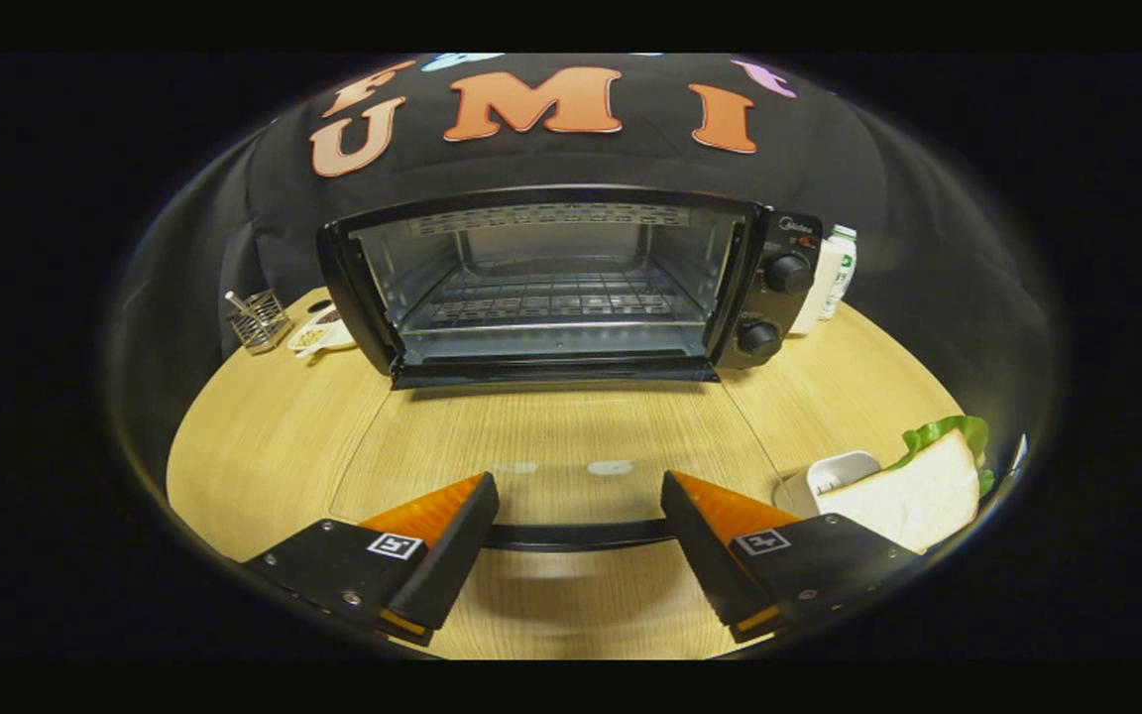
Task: Open the toaster oven, put the food inside, and close the toaster oven door.
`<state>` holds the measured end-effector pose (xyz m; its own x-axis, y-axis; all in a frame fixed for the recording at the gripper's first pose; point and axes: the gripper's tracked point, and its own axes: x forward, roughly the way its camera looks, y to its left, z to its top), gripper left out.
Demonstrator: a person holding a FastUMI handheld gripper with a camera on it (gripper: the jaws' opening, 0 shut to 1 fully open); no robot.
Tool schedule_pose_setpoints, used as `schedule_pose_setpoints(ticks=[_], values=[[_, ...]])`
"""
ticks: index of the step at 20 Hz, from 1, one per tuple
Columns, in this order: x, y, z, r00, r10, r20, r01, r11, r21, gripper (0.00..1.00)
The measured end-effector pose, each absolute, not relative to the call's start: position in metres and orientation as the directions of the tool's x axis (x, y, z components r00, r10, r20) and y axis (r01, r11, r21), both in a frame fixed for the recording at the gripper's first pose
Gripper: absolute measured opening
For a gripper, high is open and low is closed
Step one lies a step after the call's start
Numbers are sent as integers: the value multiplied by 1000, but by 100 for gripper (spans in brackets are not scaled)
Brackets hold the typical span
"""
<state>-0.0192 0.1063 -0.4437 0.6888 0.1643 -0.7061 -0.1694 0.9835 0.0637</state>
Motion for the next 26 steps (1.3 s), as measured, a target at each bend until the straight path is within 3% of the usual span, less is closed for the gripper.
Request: schedule_pose_setpoints(ticks=[7,16,20,26], values=[[-24,96,-414,676,236,-698,-217,969,117,98],[-7,-12,-321,671,305,-675,-230,952,202,100],[-11,-76,-321,604,311,-734,-190,950,246,99],[-28,-129,-376,440,341,-831,-133,940,315,99]])
